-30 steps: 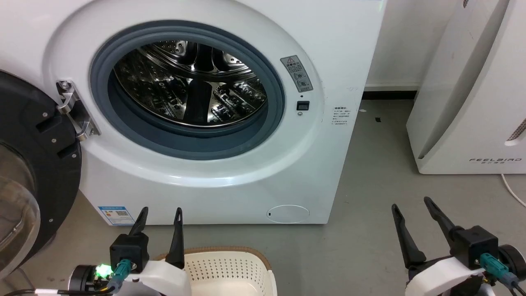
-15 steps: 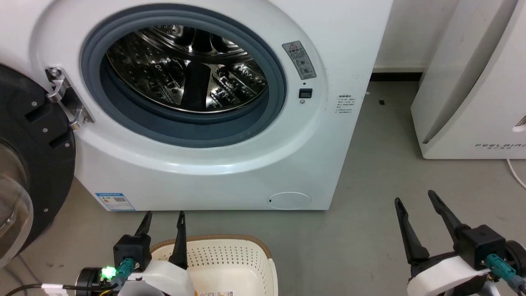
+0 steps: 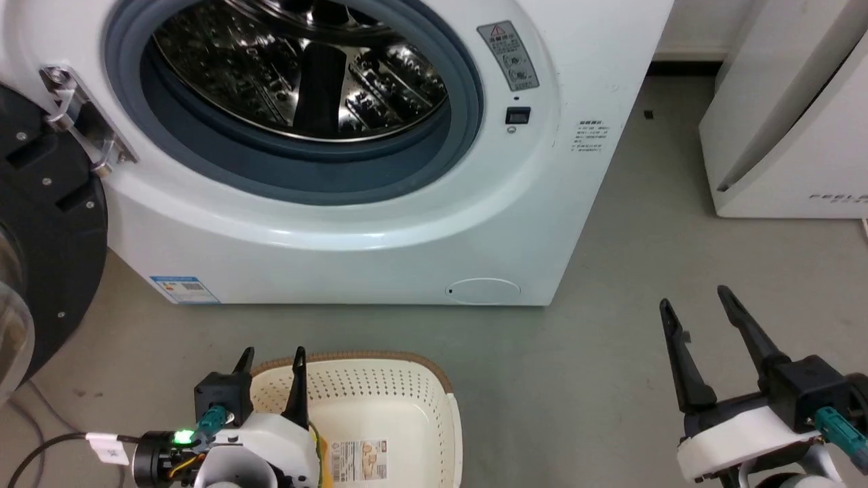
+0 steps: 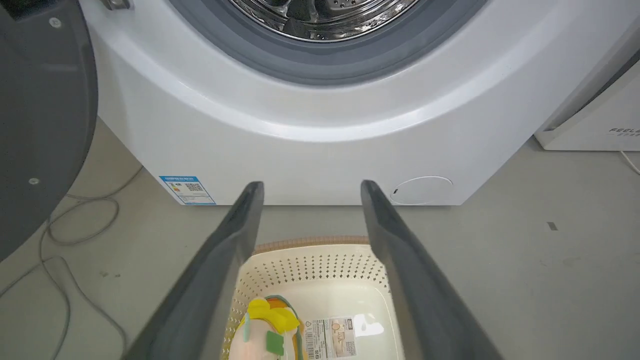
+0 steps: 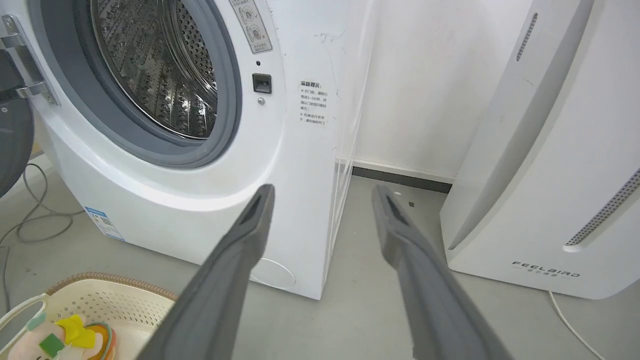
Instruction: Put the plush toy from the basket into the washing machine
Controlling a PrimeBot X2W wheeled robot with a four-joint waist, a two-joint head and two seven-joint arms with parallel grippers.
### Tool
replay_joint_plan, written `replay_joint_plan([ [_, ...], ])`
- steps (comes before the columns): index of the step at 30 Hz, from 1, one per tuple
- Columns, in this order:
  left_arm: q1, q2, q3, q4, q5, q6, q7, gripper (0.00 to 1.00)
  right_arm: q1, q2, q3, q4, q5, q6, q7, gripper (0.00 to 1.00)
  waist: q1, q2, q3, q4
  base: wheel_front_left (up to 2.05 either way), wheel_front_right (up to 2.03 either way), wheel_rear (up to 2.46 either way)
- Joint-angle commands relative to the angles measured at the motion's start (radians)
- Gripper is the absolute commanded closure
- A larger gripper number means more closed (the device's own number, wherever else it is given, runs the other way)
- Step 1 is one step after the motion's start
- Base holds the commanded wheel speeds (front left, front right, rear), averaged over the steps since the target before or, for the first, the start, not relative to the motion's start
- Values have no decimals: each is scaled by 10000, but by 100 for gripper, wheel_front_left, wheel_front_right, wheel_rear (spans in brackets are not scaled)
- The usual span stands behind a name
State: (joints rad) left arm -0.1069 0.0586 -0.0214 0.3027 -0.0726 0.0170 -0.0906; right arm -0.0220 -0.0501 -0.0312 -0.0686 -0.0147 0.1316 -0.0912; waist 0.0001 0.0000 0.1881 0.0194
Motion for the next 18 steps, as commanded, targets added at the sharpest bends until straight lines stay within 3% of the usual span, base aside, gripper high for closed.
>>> replay_joint_plan([
  [1,-227,73,5,243,-80,-24,-106,0,-132,0,-18,-101,-85,-4,-103,0,-1,0,187,11,0,0,0],
  [18,-1923,509,-61,3556,-413,-74,-443,0,-458,0,-198,-731,-354,-5,-478,0,-1,0,1971,-15,0,0,0],
])
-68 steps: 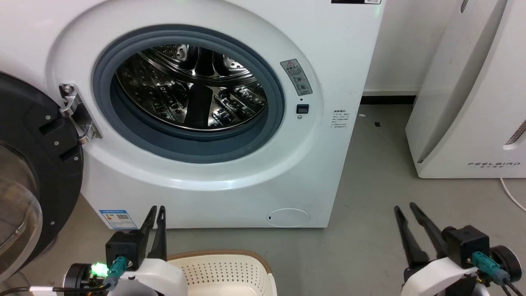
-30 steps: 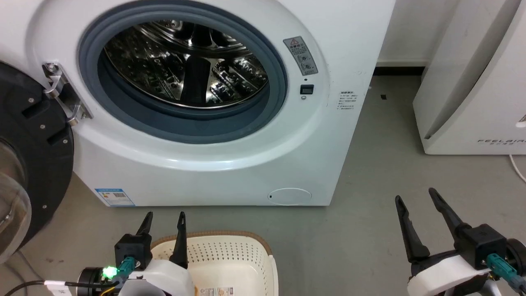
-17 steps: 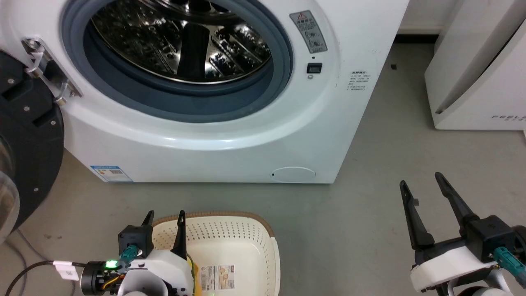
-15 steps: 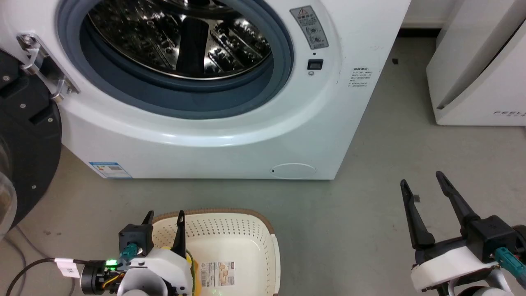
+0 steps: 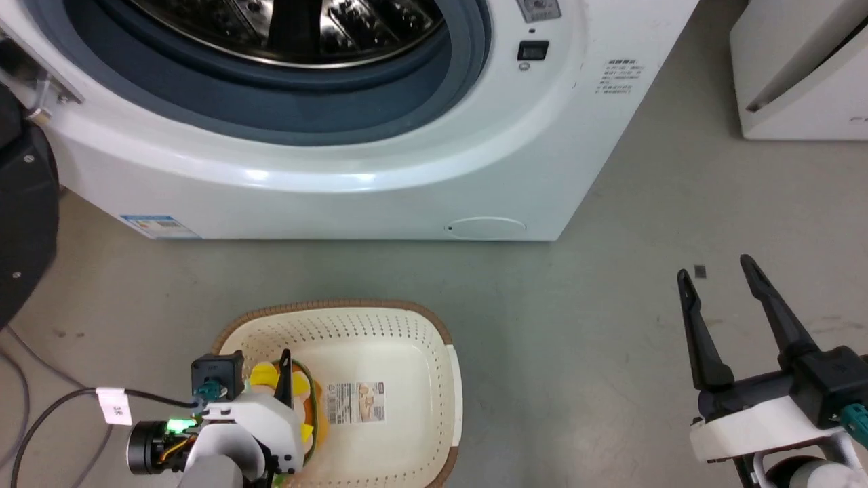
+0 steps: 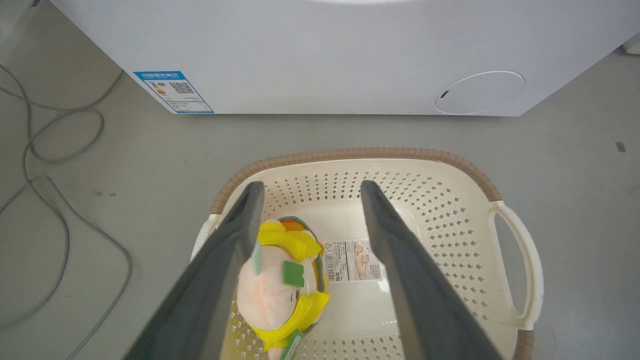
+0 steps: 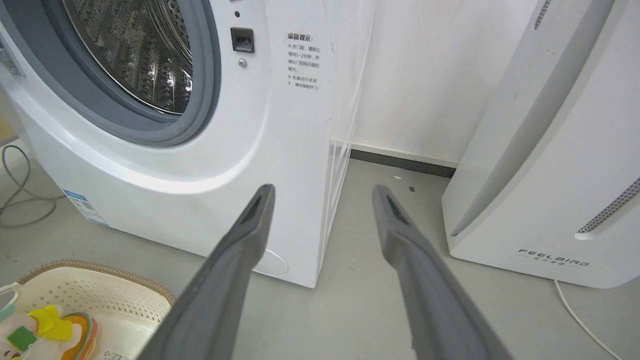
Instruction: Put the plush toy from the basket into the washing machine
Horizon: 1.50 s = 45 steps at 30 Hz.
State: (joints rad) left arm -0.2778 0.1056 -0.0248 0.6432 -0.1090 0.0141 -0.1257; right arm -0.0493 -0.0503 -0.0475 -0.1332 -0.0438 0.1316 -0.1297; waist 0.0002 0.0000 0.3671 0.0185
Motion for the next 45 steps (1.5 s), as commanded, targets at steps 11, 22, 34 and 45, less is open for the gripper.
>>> replay_joint_plan([
  [11,-1215,218,-315,1489,-148,-106,-83,0,-336,2,-208,-446,-176,-6,-323,0,-2,0,1296,26,0,0,0],
  [22,-1882,599,-588,2685,-246,193,362,0,-534,2,-287,-741,-279,-7,-553,0,-2,0,2262,28,0,0,0],
  [34,-2827,857,-851,3821,-442,202,420,0,-711,1,-455,-1152,-499,-7,-782,0,-2,0,3402,7,0,0,0],
  [45,-3621,1117,-1069,4954,-746,77,342,0,-960,1,-545,-1507,-631,-8,-1012,0,-2,0,4477,-78,0,0,0],
])
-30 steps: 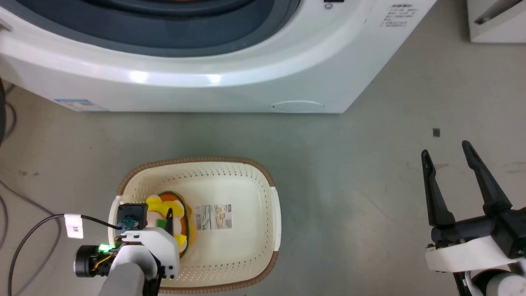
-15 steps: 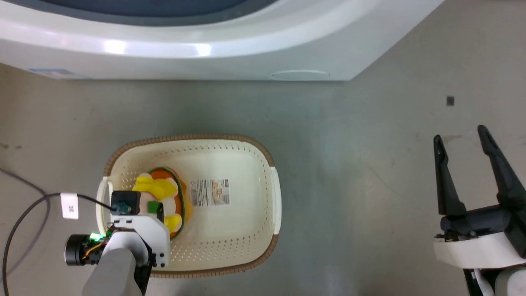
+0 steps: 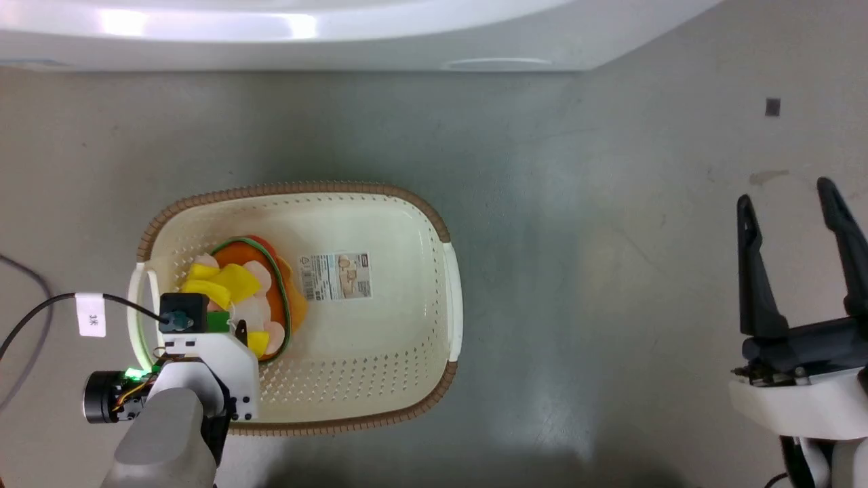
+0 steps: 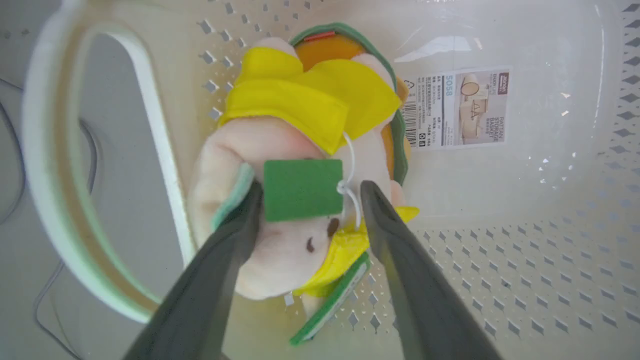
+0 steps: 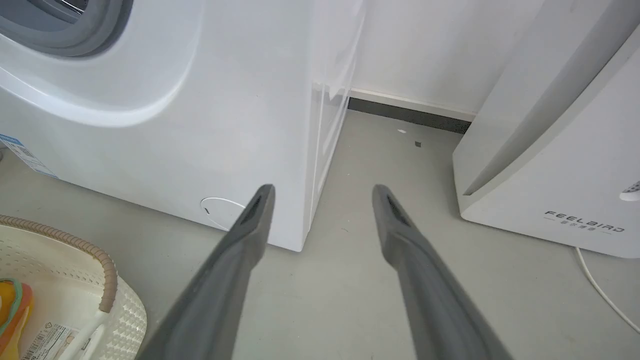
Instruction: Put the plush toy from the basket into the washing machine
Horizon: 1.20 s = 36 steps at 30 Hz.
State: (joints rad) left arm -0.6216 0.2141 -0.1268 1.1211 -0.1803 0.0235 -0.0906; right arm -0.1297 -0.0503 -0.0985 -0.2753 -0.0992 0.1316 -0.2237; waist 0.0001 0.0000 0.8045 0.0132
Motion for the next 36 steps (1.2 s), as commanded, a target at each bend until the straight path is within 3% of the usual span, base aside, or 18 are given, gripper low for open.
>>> replay_joint_plan([
  [1,-215,50,-53,279,-79,-31,-51,0,-180,1,-50,-124,-91,-8,-93,0,-1,0,199,-31,0,0,0],
  [9,-626,205,-227,1098,-325,-179,-258,0,-350,1,-220,-347,-223,-9,-260,0,-1,0,917,-59,0,0,0],
  [10,-693,219,-258,1201,-351,-222,-311,65,-376,1,-230,-371,-241,-9,-280,0,-1,0,994,-58,0,0,0],
  [11,-759,229,-278,1304,-390,-280,-394,100,-402,1,-235,-392,-259,-9,-301,0,-1,0,1068,-59,0,0,0],
  [15,-943,267,-366,1696,-519,-363,-655,100,-505,1,-273,-388,-305,-9,-381,0,-1,0,1247,-74,0,0,0],
  [22,-735,289,-431,1697,-608,-381,-969,100,-619,1,-189,-154,-178,-9,-381,0,-1,0,653,-173,0,0,0],
  [36,260,262,-591,1697,-764,-807,-1660,100,-502,1,-83,694,228,-9,-381,0,-1,0,-2039,-198,0,0,0],
])
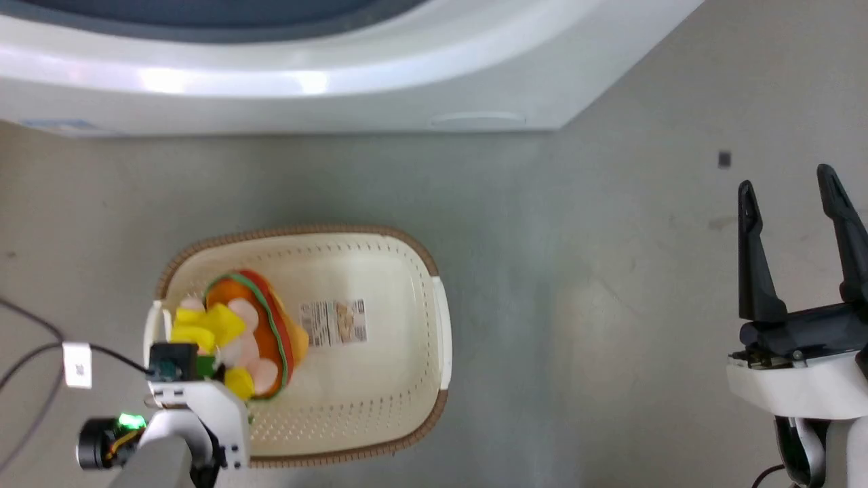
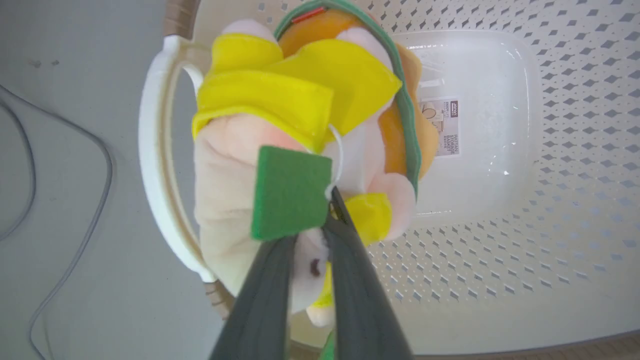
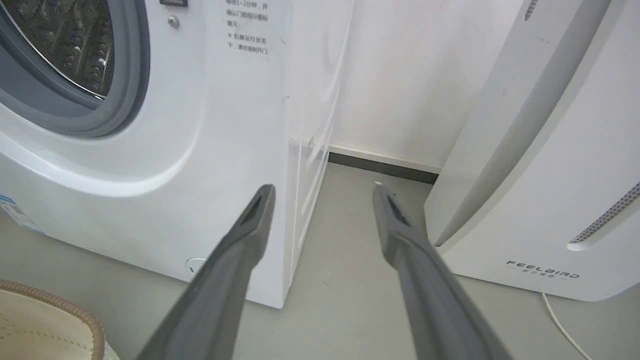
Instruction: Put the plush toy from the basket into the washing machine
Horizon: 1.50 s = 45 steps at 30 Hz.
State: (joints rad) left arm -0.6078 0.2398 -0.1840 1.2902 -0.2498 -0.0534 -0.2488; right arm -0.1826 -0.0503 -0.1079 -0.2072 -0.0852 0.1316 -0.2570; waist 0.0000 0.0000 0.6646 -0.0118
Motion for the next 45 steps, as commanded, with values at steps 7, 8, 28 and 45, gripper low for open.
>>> replay_joint_plan([
  [7,910,-149,44,-933,-103,-125,-125,100,420,1,-35,357,278,-9,-47,0,0,0,-2055,322,0,0,0],
  [8,1062,-176,68,-1135,-97,-120,-126,100,485,1,-47,397,298,-9,-47,0,0,0,-2225,363,0,0,0],
  [28,4406,-1215,913,-9305,1038,123,-129,100,1678,1,-211,853,565,-9,-47,0,0,0,-4628,833,0,0,0],
  [45,1889,-488,1628,-10613,789,-351,858,100,1386,1,-218,648,836,-9,-47,0,0,0,-3499,-414,0,0,0],
])
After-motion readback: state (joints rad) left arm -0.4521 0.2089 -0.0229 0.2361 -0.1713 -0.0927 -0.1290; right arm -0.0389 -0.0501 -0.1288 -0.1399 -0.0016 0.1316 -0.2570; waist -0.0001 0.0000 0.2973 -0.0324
